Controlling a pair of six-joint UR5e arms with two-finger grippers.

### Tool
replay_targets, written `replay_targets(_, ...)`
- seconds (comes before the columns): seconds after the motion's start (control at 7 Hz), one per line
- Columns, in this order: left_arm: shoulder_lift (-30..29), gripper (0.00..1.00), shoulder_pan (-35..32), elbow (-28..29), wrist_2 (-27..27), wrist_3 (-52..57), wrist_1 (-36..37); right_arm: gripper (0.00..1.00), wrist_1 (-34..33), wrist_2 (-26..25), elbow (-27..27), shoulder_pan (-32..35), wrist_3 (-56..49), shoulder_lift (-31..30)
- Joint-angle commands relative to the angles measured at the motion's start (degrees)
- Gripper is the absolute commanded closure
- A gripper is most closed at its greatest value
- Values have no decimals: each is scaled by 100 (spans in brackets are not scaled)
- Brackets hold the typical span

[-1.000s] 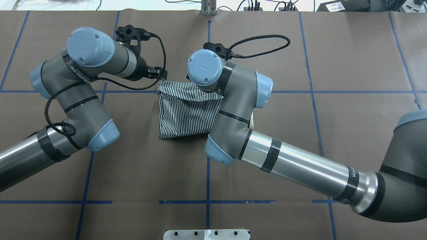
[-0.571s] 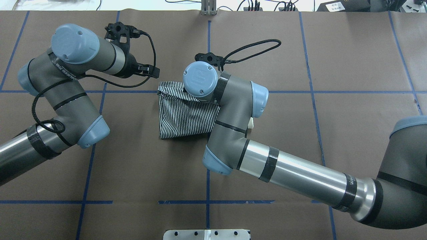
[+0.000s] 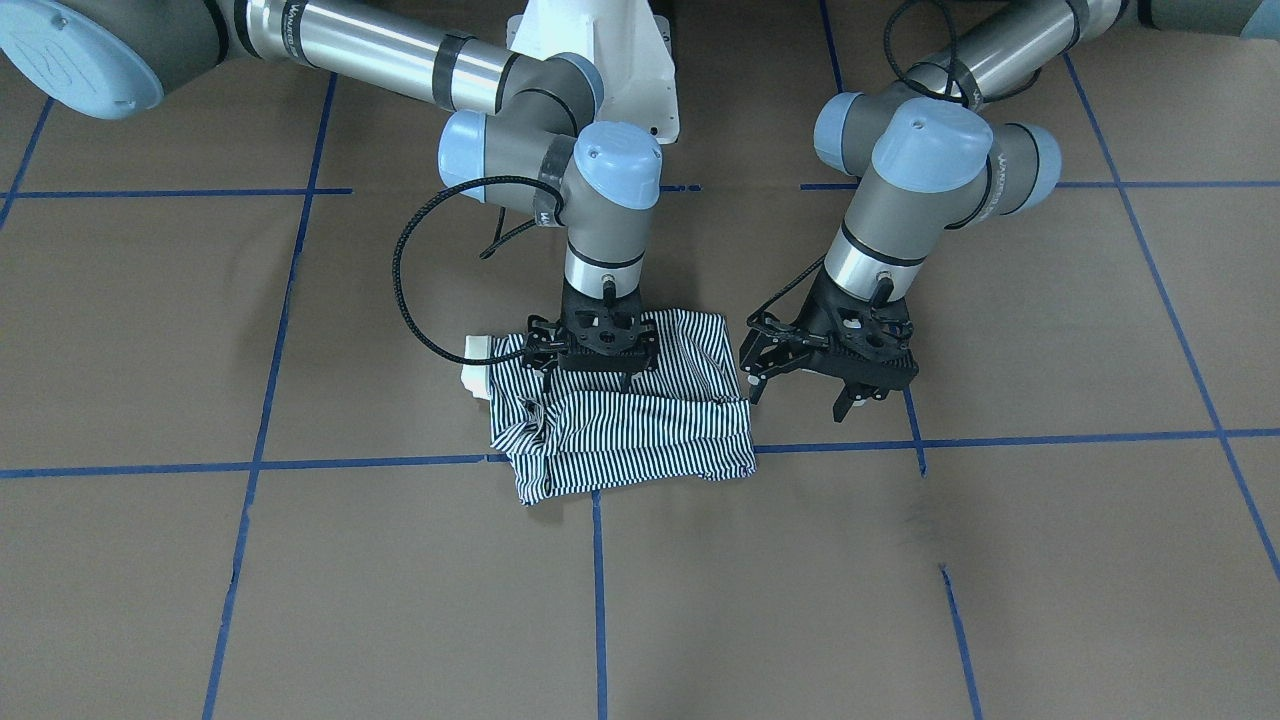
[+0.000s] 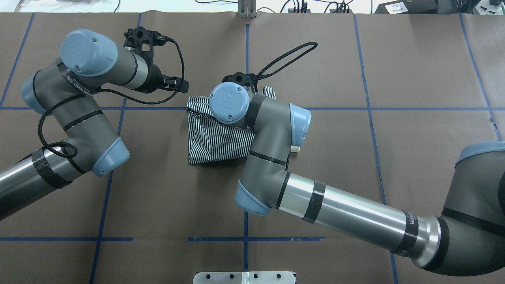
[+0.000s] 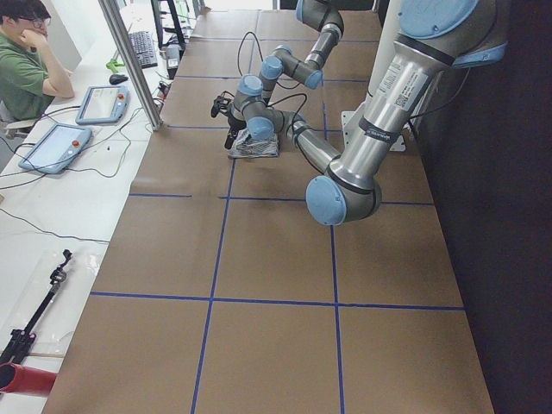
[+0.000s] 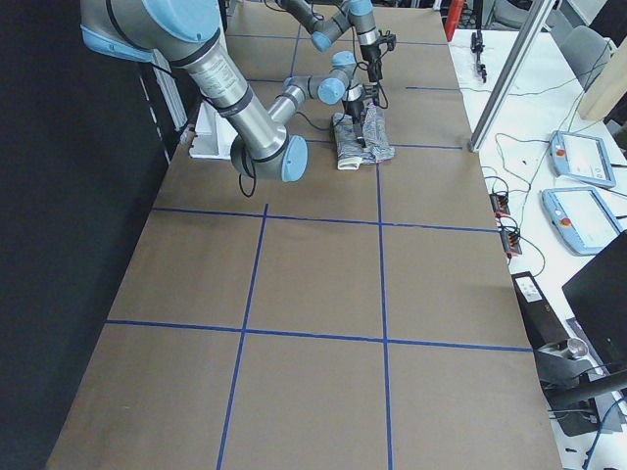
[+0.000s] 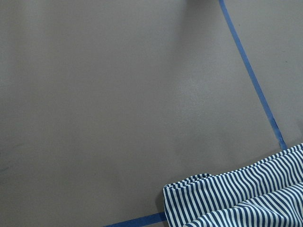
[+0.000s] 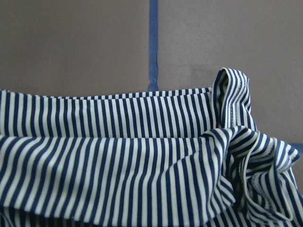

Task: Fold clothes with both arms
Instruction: 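Press the right gripper down on the folded bundle while the left gripper withdraws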

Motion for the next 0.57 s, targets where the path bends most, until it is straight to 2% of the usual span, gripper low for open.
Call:
replay_targets(0.0,0,0,1,3,0,-11,0,0,30,12,0,-125,-50,-23)
replay_targets(0.43,9,0,1,-14,0,-11,0,0,38,-49,-70,-117,-208,-41)
